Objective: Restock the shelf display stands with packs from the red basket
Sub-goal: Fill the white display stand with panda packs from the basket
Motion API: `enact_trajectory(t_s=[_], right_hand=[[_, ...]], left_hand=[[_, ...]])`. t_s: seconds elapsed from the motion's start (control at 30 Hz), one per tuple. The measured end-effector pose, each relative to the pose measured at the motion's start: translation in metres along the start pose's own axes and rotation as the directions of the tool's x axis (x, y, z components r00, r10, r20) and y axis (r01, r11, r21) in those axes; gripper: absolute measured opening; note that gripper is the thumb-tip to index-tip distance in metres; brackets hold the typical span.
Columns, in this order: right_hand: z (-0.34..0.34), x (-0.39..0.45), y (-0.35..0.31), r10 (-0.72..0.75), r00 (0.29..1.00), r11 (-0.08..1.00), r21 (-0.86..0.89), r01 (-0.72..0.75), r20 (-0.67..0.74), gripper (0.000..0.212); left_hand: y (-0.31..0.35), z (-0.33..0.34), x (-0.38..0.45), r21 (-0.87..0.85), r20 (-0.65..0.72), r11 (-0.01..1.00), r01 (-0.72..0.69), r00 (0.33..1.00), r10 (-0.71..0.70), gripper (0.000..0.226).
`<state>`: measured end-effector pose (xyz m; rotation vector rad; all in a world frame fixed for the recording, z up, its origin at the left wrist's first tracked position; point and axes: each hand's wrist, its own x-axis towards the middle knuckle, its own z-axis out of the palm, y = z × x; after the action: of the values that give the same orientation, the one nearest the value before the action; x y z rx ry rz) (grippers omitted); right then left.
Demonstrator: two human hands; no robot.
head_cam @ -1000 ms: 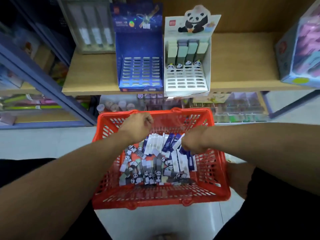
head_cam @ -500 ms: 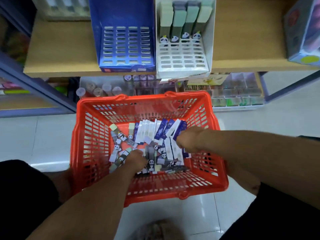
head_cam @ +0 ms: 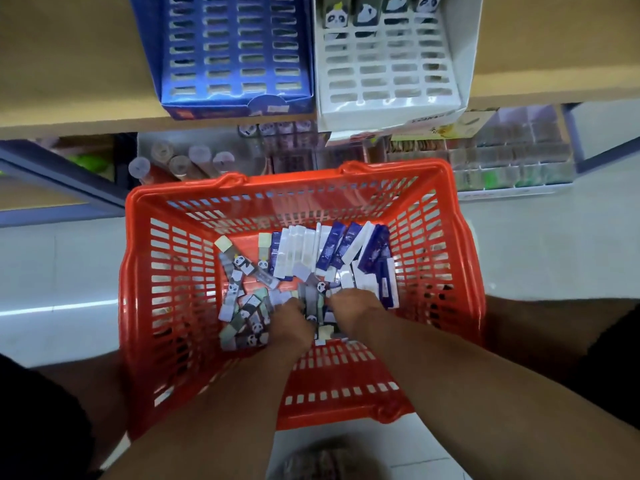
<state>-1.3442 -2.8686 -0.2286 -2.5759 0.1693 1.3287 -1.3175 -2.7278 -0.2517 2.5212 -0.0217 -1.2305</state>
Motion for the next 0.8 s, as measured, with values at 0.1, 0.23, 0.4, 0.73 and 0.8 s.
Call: enact_trajectory(t_s=[0.1,0.23,0.4,0.73,0.8], right_hand=[[0.007,0.002,0.002,-0.003,1.0,1.0,0.013,0.003,-0.023,0.04],[0.01,0.004,0.006,-0.011,0.999,1.0,0.022,0.012,-0.046,0.037],[0.008,0.003,0.011,-0.001,0.999,0.999,0.049,0.003,-0.036,0.031],[-0.057,-0.037,0.007,-0.065,0.989,0.978,0.188,0.09,-0.134,0.036],[-0.081,-0.054,0.009,-0.105,0.984,0.976,0.175,0.13,-0.143,0.037]], left_hand=[[0.005,0.004,0.004,0.044,-0.005,0.999,0.004,1.0,-0.004,0.033],[0.009,0.01,0.007,0.096,0.029,0.994,0.044,0.998,-0.047,0.032],[0.01,0.017,0.007,0.079,0.108,0.996,0.033,0.993,-0.041,0.033],[0.006,-0.041,-0.023,-0.258,-0.115,0.958,-0.123,0.989,0.096,0.024],[0.009,-0.062,-0.032,-0.222,-0.16,0.965,-0.14,0.981,0.105,0.018]])
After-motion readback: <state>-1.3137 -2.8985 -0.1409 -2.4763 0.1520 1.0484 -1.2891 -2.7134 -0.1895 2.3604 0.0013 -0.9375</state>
